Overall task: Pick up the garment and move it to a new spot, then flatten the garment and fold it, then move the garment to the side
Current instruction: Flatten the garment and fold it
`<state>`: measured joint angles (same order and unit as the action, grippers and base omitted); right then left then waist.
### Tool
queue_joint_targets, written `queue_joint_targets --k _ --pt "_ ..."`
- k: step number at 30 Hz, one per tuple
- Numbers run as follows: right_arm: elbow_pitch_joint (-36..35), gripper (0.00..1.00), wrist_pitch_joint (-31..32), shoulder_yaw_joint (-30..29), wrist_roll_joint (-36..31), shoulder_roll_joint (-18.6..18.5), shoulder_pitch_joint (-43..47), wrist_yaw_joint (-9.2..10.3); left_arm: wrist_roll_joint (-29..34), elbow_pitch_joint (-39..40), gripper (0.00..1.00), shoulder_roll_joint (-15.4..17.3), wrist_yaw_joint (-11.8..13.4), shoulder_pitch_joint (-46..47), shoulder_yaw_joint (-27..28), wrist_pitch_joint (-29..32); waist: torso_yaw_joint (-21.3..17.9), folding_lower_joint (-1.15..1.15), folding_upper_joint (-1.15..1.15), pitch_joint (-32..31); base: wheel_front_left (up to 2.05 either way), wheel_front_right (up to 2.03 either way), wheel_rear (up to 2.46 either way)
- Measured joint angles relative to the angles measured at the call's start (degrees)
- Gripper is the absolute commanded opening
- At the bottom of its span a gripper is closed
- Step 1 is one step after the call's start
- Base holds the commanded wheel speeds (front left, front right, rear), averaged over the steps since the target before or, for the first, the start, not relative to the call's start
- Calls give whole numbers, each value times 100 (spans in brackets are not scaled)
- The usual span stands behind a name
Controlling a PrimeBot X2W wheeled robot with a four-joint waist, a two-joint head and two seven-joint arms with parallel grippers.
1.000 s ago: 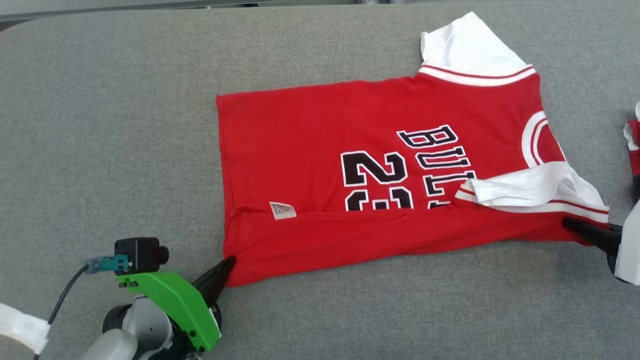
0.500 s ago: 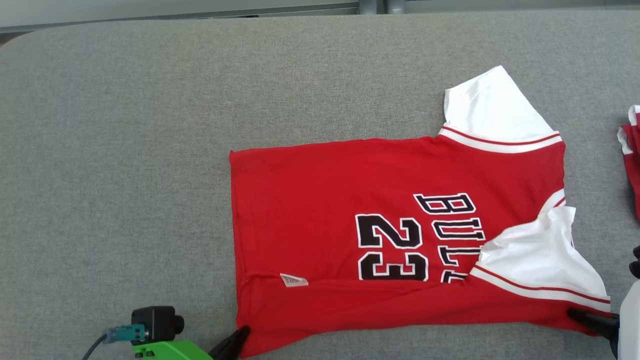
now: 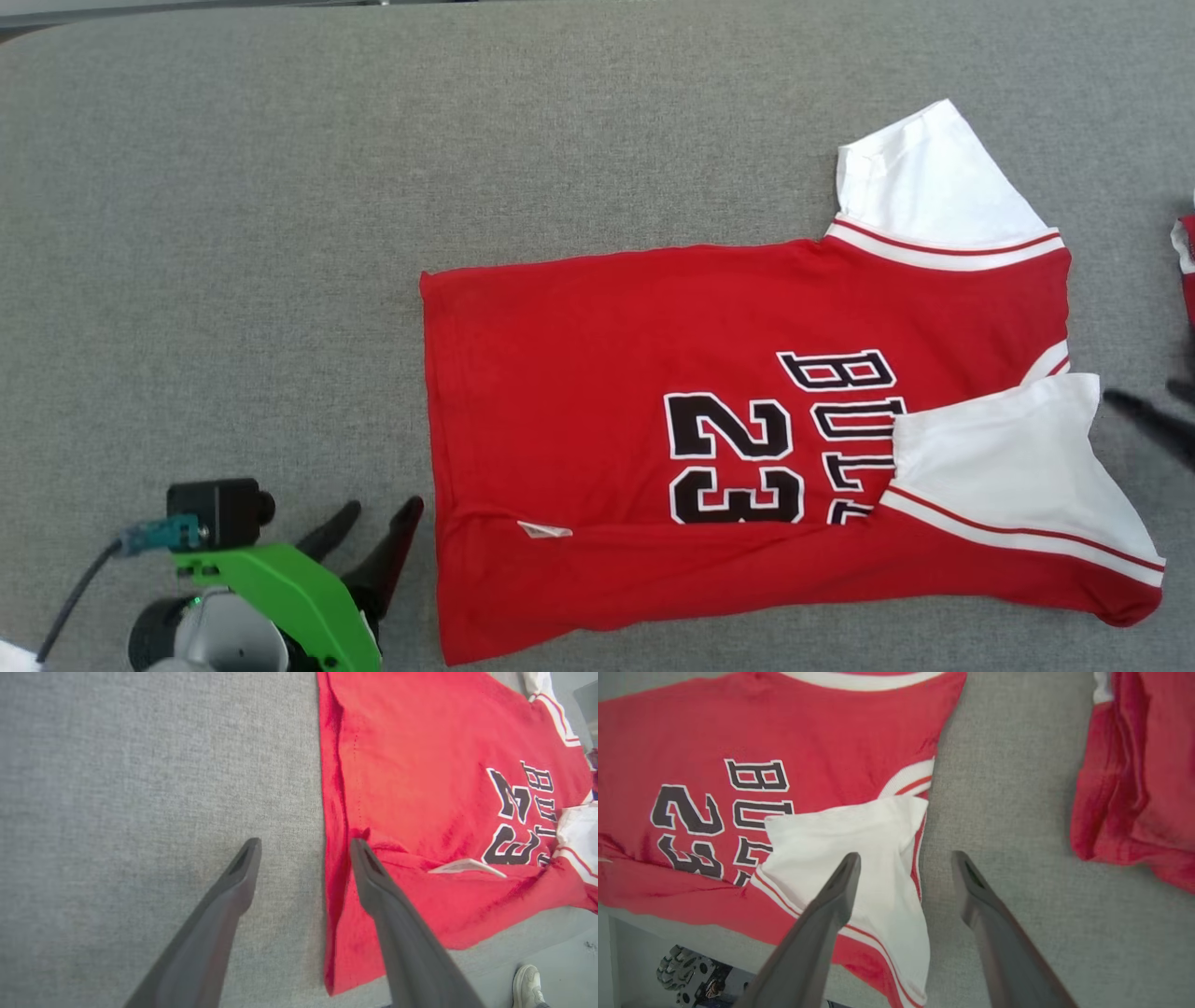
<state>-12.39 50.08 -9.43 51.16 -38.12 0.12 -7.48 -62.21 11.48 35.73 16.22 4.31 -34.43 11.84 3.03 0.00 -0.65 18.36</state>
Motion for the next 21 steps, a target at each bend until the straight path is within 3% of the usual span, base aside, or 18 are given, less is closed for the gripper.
queue_joint_targets --k 5,14,21 --pt "1 100 -523 122 -678 29 -1306 0 298 -108 100 43 -15 1053 16 321 52 0 0 259 0 0 0" --pt "1522 100 -797 1389 -1741 415 -3763 0 873 -1337 100 -706 -390 3095 -535 987 205 1 0 975 0 0 0" --pt "2448 100 -650 1738 -2062 403 -4731 0 975 -1926 100 -1011 -727 3819 -775 1213 418 1 0 1347 0 0 0"
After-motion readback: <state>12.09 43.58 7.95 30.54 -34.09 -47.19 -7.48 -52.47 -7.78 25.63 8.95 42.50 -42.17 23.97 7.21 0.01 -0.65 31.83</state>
